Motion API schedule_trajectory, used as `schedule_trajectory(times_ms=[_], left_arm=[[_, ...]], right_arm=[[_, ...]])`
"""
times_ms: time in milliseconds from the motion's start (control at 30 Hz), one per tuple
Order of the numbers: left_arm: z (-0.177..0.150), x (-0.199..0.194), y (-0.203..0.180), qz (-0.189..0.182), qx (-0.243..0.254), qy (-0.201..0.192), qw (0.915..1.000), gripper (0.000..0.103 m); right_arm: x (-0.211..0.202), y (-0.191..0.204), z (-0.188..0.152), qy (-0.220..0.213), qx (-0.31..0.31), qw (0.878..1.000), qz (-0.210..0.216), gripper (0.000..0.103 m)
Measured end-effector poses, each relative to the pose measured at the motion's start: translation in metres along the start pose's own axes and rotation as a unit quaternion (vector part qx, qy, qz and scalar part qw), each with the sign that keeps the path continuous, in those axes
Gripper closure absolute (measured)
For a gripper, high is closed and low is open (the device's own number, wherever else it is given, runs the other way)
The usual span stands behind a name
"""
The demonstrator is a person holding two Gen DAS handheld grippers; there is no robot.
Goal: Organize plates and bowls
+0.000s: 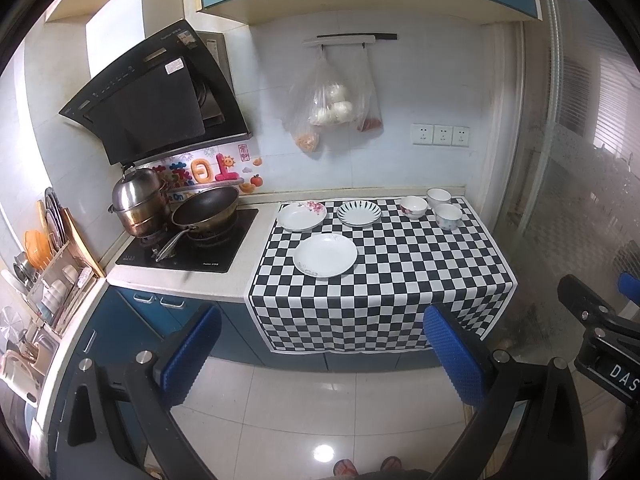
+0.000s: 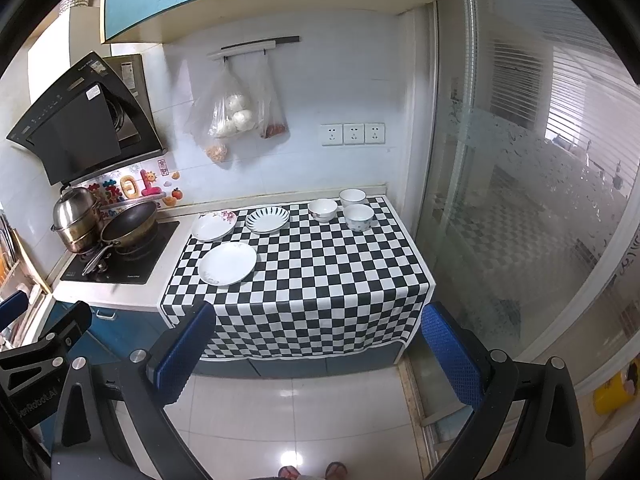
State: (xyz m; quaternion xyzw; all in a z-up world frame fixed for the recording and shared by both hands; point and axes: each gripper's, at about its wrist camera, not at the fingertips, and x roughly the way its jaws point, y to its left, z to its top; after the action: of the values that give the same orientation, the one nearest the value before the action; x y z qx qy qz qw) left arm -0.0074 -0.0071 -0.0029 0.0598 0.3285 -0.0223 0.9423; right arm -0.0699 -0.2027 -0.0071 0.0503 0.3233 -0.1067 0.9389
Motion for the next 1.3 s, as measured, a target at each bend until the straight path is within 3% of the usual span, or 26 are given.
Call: schedule_trajectory(times_ms=[333,467,667,1000,1300], left_arm=[[-0.003,0.01,0.01,-0.002,-0.004,0.0,1.0,0.0],[-0.002,0.031,0.023,0.013,-0.005,-0.015,0.9998,0.0],[0.003,0.078,0.047,0.029,-0.011,-0.005,0.9995,0.0],[0.022,0.155,0.079,0.045,-0.031,0.016,0.9984,0.0],[0.045,0.257,0.083,0.056,-0.037,0.052,0.9964,0.0]], right_arm=[[0.009,0.012,0.003,0.001,-0.001,1.0,0.001,0.0],[0.019,0.023,0.005,-0.012,0.004,1.0,0.006,0.0],[0.051,0.049,0.005,-0.01,0.003,1.0,0.001,0.0],[0.143,0.088,0.017,0.033,0.007,0.999,-0.004,0.0],[0.276,0.105,0.047,0.073,0.002,0.997,0.006,0.0]])
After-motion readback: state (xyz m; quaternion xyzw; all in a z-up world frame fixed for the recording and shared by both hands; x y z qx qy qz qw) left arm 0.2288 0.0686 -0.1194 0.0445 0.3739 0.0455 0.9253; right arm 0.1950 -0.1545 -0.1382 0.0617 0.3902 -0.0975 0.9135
